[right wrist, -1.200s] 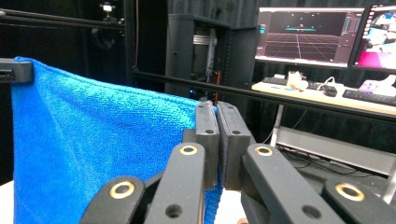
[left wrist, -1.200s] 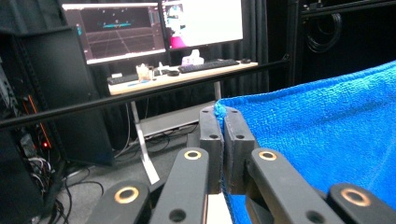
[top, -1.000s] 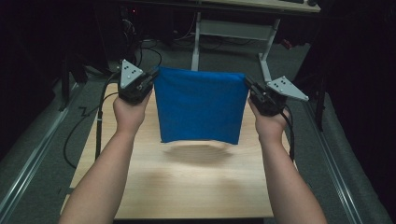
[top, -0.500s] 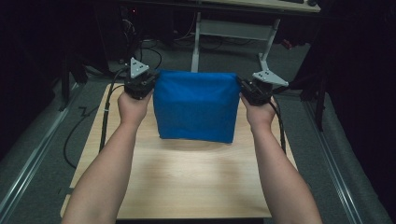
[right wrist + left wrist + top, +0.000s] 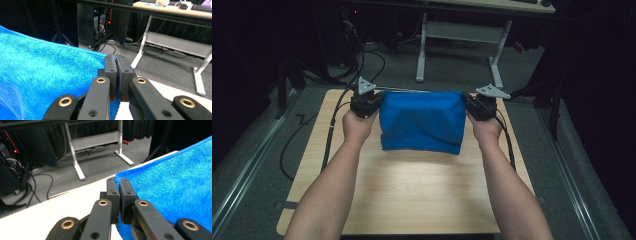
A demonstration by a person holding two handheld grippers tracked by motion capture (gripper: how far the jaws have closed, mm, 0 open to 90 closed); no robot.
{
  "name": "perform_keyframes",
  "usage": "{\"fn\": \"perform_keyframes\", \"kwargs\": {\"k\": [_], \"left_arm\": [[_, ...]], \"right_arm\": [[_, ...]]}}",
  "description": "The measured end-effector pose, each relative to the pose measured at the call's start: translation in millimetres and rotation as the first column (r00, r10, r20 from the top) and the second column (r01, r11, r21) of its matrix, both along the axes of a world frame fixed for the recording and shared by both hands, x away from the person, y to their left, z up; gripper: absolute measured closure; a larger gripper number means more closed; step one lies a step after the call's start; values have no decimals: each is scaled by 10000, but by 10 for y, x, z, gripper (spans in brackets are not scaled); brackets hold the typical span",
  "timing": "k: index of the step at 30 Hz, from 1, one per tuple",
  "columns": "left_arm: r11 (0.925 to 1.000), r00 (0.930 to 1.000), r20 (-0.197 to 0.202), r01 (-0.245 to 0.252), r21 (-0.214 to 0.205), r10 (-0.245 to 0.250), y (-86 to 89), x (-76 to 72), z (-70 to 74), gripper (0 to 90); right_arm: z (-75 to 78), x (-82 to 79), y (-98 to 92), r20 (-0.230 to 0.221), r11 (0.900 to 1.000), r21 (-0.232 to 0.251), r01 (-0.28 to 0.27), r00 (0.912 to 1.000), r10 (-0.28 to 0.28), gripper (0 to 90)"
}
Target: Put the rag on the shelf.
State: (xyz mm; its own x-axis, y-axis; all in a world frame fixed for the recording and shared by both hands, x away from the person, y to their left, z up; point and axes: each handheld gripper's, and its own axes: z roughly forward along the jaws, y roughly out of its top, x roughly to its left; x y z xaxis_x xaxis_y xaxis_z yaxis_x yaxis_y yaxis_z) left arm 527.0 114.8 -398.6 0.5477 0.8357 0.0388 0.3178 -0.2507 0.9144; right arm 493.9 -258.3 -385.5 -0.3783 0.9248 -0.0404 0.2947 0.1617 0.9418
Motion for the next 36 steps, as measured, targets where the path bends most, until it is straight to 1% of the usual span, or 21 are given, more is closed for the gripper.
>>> {"fn": "perform_keyframes", "kwargs": {"k": [3, 6, 7, 8, 10, 13, 14, 16, 18, 19, 21, 22, 24, 26, 30, 32, 36], "left_arm": [[9999, 9998, -185, 52, 92, -50, 1, -13, -105, 881], [10000, 9992, -396, 46, 32, -45, 16, -25, -206, 881], [10000, 9990, -429, 86, 27, -85, 21, -32, -235, 881], [10000, 9989, -468, 99, -14, -100, 21, -39, -263, 881], [9999, 9985, -535, 146, -60, -149, 24, -52, -315, 881], [9998, 9976, -671, 194, -83, -199, 31, -69, -383, 880], [9997, 9973, -710, 198, -113, -205, 32, -75, -404, 881], [9996, 9967, -779, 232, -129, -241, 32, -90, -446, 881], [9994, 9949, -950, 334, 5, -332, 20, -98, -490, 880], [9993, 9950, -924, 375, 64, -368, 14, -107, -512, 881], [9992, 9944, -981, 397, -29, -398, 18, -120, -553, 881], [9992, 9940, -1025, 389, -77, -395, 21, -130, -591, 880], [9992, 9935, -1069, 393, -76, -399, 25, -134, -612, 880], [9991, 9921, -1184, 417, -84, -424, 27, -140, -662, 881], [9991, 9903, -1321, 427, -50, -430, 33, -156, -739, 881], [9990, 9890, -1406, 454, -48, -456, 33, -168, -777, 880], [9989, 9883, -1452, 461, -100, -470, 40, -207, -839, 880]], "right_arm": [[-109, 11, -8, -249, 10000, -46, -43, 9997, 42, 886], [-210, 0, 0, -422, 10000, 5, -76, 9991, 76, 886], [-230, -1, 1, -414, 9999, -38, -113, 9991, 112, 886], [-280, -12, 5, -508, 9999, -35, -137, 9986, 135, 886], [-298, -14, 9, -546, 9999, 5, -153, 9984, 153, 886], [-372, -31, 12, -660, 9998, -4, -208, 9976, 208, 885], [-420, -33, 13, -716, 9997, -8, -257, 9971, 256, 886], [-435, -36, 13, -737, 9996, -5, -272, 9969, 271, 885], [-472, -41, 20, -847, 9996, 16, -285, 9960, 285, 885], [-507, -41, 27, -861, 9994, -27, -338, 9957, 335, 885], [-519, -41, 31, -897, 9993, 16, -363, 9953, 363, 885], [-553, -44, 39, -956, 9994, 44, -349, 9948, 351, 885], [-563, -44, 42, -982, 9993, 36, -366, 9945, 368, 885], [-605, -53, 42, -929, 9994, 18, -355, 9950, 355, 885], [-688, -63, 22, -1112, 9994, 78, -343, 9932, 349, 885], [-723, -66, 16, -1274, 9994, 70, -328, 9913, 335, 884], [-774, -68, 23, -1350, 9994, 29, -341, 9903, 342, 884]]}}
